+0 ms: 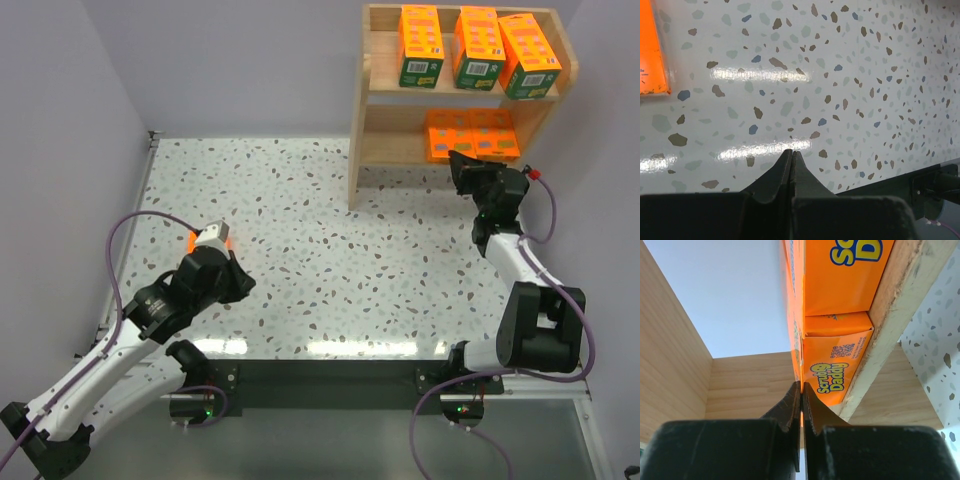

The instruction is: Place and organize the cleaning sponges onto the shelf

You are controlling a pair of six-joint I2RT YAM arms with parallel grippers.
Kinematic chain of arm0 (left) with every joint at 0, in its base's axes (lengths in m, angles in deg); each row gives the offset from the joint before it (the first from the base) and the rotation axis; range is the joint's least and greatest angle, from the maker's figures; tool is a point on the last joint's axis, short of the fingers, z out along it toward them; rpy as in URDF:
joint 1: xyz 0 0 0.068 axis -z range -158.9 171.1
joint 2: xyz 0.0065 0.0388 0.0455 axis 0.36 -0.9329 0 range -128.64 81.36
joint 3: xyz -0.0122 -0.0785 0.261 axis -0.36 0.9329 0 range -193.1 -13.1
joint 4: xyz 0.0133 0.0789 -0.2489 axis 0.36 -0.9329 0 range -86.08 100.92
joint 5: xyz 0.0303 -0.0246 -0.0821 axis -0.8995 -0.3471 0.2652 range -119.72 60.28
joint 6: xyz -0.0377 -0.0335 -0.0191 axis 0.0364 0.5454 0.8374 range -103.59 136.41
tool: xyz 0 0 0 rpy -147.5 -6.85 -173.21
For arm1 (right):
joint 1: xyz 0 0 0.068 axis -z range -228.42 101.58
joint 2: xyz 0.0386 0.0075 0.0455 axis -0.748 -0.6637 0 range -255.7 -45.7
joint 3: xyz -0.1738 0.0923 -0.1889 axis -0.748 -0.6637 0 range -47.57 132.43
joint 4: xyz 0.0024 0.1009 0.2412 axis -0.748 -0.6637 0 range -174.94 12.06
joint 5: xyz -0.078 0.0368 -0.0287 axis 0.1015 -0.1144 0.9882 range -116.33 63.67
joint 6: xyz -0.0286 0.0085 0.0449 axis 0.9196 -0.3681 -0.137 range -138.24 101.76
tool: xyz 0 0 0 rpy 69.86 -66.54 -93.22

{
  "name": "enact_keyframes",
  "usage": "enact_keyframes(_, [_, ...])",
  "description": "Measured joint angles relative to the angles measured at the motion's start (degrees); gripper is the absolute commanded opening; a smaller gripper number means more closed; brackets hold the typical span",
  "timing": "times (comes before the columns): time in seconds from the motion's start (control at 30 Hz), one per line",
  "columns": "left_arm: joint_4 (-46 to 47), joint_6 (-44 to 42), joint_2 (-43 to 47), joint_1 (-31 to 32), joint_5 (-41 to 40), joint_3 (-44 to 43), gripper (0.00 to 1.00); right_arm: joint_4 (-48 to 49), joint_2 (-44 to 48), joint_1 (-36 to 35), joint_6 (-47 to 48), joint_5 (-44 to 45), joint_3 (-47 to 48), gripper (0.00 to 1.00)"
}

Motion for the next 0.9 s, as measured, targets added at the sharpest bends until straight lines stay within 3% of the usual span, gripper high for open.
enact_keyframes(0.07, [0.0,0.07,0.07,0.0,-0.02,0.07,0.0,-0.33,-0.02,0.17,0.0,-0.35,0.24,0.12])
enact_keyframes(0.2, [-0.02,0.22,0.09,0.0,-0.04,0.09,0.0,-0.85,-0.07,0.68,0.44,-0.5,0.33,0.39])
enact_keyframes(0.4, [-0.48,0.31,0.37,0.02,-0.7,0.09,0.0,-3.48,2.6,1.27,1.46,-2.27,0.15,0.59])
enact_keyframes(0.6, [-2.14,1.95,0.04,0.0,-4.13,0.09,0.0,-9.44,13.88,1.29,4.72,-6.69,-1.64,0.63])
enact_keyframes(0.77, [-4.92,3.34,-4.17,-1.2,-9.22,0.0,0.0,-20.39,25.62,1.25,12.37,-13.16,-4.5,0.63])
enact_keyframes(0.9, [-3.43,1.27,-10.21,-10.69,-9.2,-0.09,0.0,-32.52,32.22,-1.64,21.53,-16.72,-6.43,0.61])
